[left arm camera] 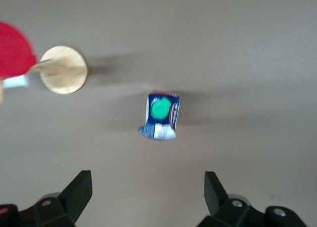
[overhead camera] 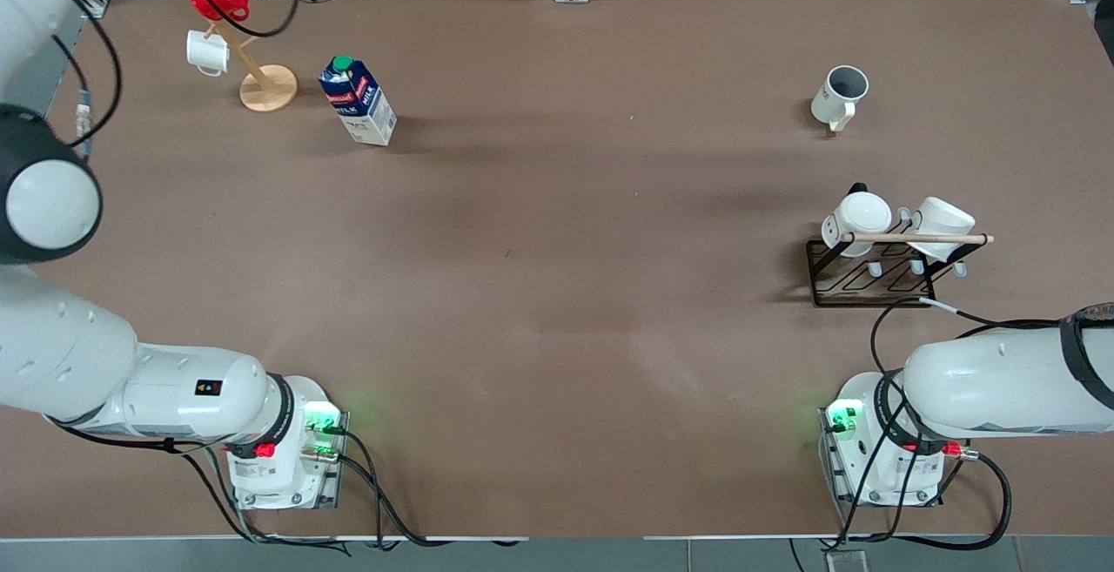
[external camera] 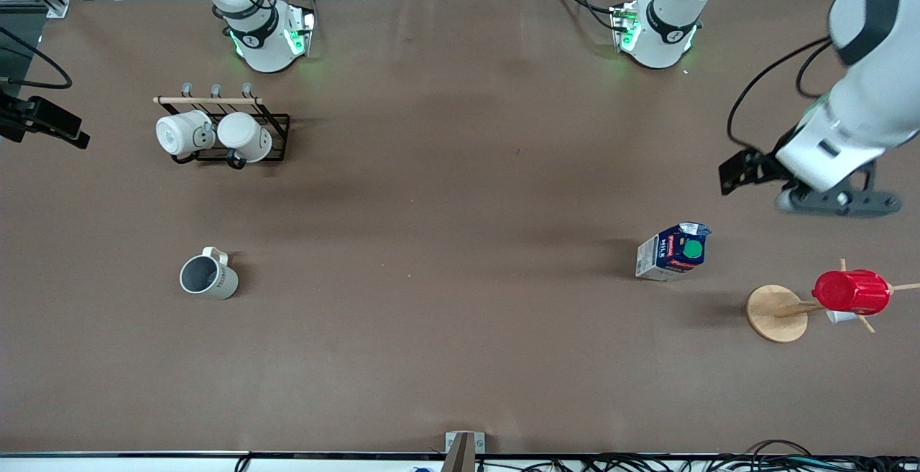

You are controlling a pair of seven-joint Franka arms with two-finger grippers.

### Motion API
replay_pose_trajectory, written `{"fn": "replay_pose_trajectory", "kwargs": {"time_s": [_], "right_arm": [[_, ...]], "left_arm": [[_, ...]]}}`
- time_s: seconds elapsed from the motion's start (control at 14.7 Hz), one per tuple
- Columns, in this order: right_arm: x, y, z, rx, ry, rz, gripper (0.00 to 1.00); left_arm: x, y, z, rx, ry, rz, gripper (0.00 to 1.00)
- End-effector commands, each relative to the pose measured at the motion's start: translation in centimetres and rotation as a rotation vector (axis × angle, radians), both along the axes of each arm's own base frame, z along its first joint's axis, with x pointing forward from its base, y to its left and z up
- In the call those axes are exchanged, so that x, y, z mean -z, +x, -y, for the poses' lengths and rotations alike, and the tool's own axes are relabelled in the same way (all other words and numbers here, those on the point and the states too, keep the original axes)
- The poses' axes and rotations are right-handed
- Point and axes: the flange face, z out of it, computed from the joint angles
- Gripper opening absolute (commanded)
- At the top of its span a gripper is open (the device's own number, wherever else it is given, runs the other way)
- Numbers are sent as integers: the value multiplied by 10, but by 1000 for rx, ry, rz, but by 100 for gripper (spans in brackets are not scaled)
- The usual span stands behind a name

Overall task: Place cup and milk on table
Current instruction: 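Reach the right gripper to the grey mug while the left gripper reaches the milk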

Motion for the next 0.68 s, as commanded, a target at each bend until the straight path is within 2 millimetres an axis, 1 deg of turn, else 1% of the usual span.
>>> {"fn": "replay_pose_trajectory", "kwargs": {"time_s": [0.0, 0.07, 0.14, 0.2, 0.27, 0.41, 0.48, 0.61], "right_arm": [[59, 37, 6, -18, 22, -32, 100], [86, 51, 9, -62, 24, -33, 100], [113, 60, 15, -91, 26, -39, 100], [140, 68, 22, -94, 26, -39, 100], [166, 74, 22, -96, 27, -45, 100], [221, 85, 23, -96, 26, -42, 100], [243, 89, 24, -96, 24, -32, 100], [282, 95, 23, -98, 19, -8, 100]], "left_arm": [[52, 8, 1, 6, -8, 21, 100], [73, 14, 2, 9, -11, 15, 100], [94, 22, 6, 16, -16, 13, 100], [106, 27, 9, 20, -21, 20, 100], [118, 29, 11, 27, -21, 15, 100], [134, 31, 13, 32, -20, -7, 100], [143, 32, 14, 38, -13, -20, 99], [152, 32, 13, 39, -8, -33, 94]]}}
